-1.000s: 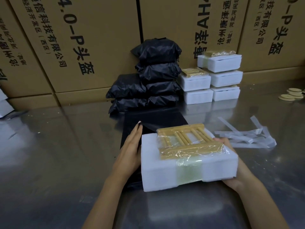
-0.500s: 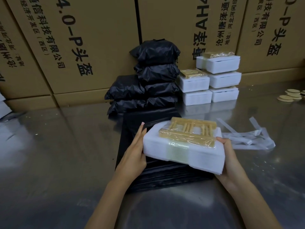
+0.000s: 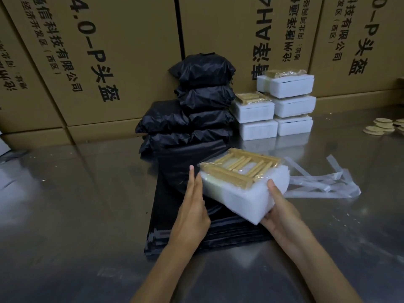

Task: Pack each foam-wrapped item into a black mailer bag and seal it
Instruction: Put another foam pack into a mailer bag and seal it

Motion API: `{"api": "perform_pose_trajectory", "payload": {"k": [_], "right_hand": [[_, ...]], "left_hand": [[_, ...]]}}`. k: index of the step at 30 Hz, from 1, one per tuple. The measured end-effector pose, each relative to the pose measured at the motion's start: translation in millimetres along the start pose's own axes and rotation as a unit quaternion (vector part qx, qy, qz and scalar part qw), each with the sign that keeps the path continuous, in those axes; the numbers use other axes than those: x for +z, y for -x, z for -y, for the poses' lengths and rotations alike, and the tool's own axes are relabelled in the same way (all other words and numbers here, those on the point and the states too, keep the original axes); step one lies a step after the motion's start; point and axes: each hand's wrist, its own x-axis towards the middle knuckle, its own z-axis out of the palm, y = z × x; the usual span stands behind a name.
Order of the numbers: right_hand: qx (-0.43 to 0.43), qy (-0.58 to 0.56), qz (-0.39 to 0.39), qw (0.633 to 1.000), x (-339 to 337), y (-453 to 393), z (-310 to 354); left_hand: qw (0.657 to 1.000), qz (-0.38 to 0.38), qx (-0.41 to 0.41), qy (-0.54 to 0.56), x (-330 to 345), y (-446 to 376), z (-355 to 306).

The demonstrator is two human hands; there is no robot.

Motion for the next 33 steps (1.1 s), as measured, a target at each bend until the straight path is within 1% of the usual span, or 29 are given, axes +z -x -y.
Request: {"api": "perform_pose_trajectory", "payload": {"k": [3,6,8,10,13,15,18,20,22,24,28,33], "right_hand": [[-0.010,0.040,0.067,0.997,6,3,-11],[-0.010,0.104,0.118,0.988,8,7,-17],[0.000,0.130,0.104,0.986,10,5,-18],[0.026,0.134,0.051,0.989,13,2,-17],[0.045,0.145,0.003,0.988,12,-4,-18],[0.037,0.140,-0.010,0.989,11,-7,-19],[0.047,0.117,-0.019,0.992,11,-10,-19],[0.057,0.114,-0.012,0.992,10,-11,-18],[0.062,0.114,-0.008,0.992,9,-12,-18],[0.060,0.109,-0.007,0.992,7,-11,-18],[0.053,0.116,0.009,0.992,7,-9,-16],[0.041,0.138,0.048,0.988,6,-2,-12]], "left_hand": [[1.000,-0.017,-0.007,0.000,-4,-2,3],[0.998,-0.049,-0.014,0.041,-16,-7,13],[0.993,-0.097,-0.035,0.064,-23,-11,17],[0.986,-0.144,-0.042,0.075,-27,-13,19],[0.975,-0.217,-0.012,0.041,-31,-15,20],[0.971,-0.237,-0.014,0.009,-36,-22,23],[0.977,-0.204,-0.028,-0.063,-48,-42,26],[0.976,-0.156,-0.023,-0.150,-59,-59,24],[0.967,-0.102,-0.009,-0.235,-68,-76,18],[0.956,-0.079,0.001,-0.281,-73,-90,9],[0.950,-0.099,0.019,-0.295,-72,-111,-15],[0.947,-0.094,0.051,-0.303,-55,-124,-32]]}}
